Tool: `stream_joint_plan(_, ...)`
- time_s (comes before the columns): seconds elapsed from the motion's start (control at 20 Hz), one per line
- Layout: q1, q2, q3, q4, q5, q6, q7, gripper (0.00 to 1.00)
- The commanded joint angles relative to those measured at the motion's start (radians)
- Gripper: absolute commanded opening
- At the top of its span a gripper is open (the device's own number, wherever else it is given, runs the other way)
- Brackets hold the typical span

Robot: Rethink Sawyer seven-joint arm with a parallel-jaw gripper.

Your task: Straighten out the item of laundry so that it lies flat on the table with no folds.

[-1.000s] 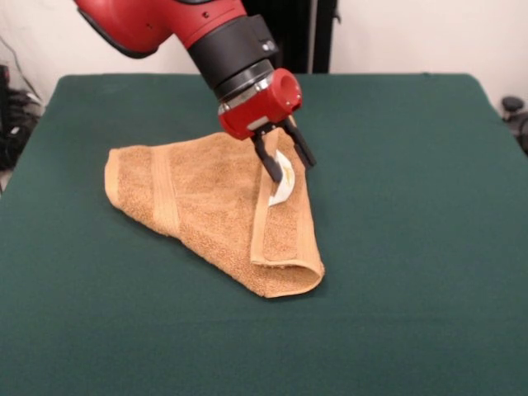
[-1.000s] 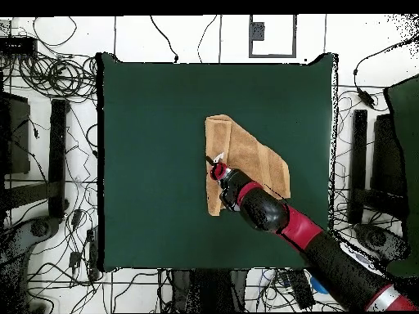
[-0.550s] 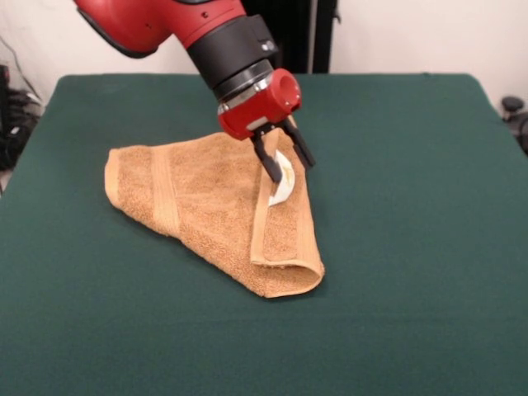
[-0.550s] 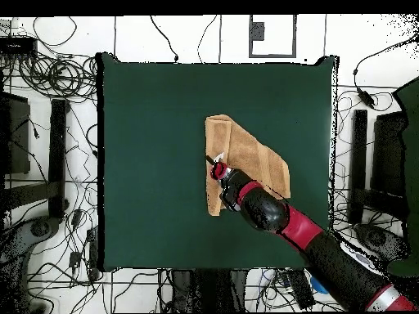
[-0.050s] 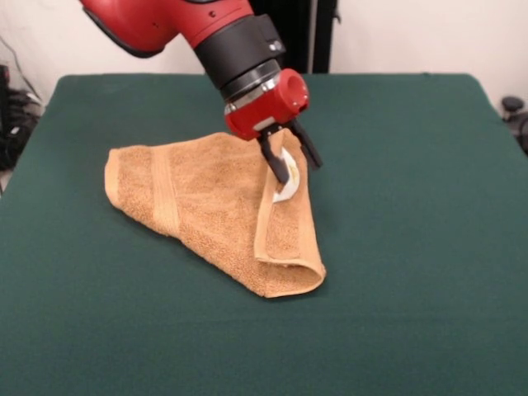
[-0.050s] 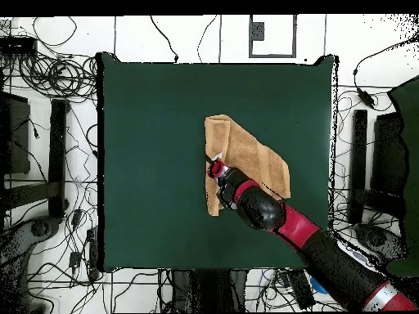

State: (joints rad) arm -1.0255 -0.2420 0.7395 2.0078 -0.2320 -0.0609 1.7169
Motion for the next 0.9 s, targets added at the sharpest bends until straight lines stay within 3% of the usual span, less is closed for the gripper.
stream_joint_plan(0.05,0.076,0.013,0.04,0.016,0.09,-0.099,0.284,1.0)
stream_joint_plan(0.9,0.145,0.043,0.033,-0.001,0.136,-0.193,0.285,1.0)
